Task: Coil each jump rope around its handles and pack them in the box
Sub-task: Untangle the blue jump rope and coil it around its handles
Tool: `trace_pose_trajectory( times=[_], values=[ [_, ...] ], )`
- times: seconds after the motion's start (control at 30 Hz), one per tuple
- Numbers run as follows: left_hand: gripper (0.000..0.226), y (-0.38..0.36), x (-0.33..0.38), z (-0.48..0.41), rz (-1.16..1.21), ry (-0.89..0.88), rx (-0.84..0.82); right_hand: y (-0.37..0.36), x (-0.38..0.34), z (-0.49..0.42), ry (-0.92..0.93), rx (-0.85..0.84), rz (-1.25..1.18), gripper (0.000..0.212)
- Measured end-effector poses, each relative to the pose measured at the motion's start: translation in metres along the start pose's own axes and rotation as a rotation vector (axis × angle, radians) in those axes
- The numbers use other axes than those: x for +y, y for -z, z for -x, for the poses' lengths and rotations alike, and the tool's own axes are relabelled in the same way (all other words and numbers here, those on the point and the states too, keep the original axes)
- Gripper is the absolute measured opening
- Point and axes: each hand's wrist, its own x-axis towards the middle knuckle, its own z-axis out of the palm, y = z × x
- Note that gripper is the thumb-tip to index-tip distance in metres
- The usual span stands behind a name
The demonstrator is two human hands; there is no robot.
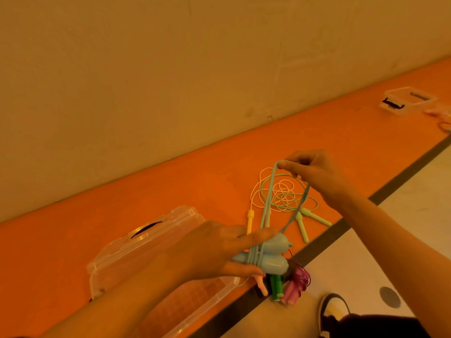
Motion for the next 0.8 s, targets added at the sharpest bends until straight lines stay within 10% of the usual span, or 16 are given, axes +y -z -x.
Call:
trace_pose_trajectory(
  times=[0.5, 0.8],
  values=[
    [0.087, -0.002, 0.029, -0.023, 0.027, 0.04, -0.31, -0.048, -0.019, -0.02, 0.064, 0.075, -0.074, 0.013],
    [0.08, 0.004, 0.018, -0.012, -0.13, -0.023, -0.042, -0.05, -0.001, -0.029, -0.044, -0.036, -0.058, 0.023]
  ],
)
